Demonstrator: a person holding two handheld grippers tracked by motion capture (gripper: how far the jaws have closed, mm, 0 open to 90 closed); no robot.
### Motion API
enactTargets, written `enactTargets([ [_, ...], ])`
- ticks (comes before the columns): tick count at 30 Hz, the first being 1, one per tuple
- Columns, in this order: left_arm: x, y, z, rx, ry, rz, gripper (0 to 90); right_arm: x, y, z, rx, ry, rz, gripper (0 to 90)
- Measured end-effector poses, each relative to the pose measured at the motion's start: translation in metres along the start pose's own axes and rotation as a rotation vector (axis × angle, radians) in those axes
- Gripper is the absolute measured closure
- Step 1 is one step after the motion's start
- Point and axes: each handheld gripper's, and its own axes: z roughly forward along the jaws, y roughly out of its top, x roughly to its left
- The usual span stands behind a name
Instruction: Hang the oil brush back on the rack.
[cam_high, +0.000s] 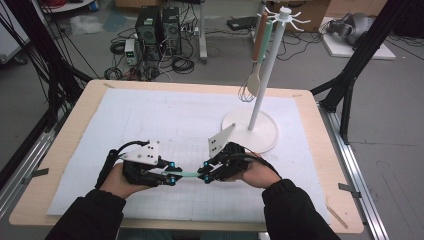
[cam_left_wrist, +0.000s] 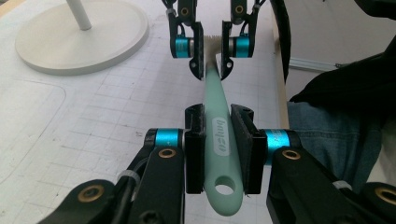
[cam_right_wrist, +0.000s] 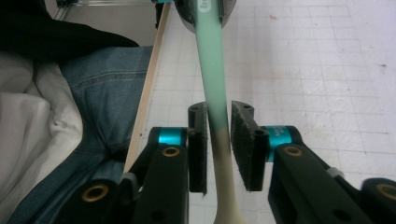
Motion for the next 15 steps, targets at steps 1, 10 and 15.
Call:
enactTargets([
  [1, -0.0004, 0.0000, 0.0002, 0.001, -0.002, 0.001, 76.0, -0.0001, 0.0002, 0.0011, 0.004, 0.002, -0.001, 74.4],
  [10, -0.0016, -0.0001, 0.0000, 0.000, -0.011, 0.008, 75.8, 0.0015, 0.0029, 0.0051, 0.018, 0.038, -0.003, 79.6],
  [15, 0.0024, -0.0011, -0.0024, -0.017, 0.007, -0.033, 73.3, 0.0038, 0.0041, 0.0026, 0.007, -0.004, -0.018, 80.7],
])
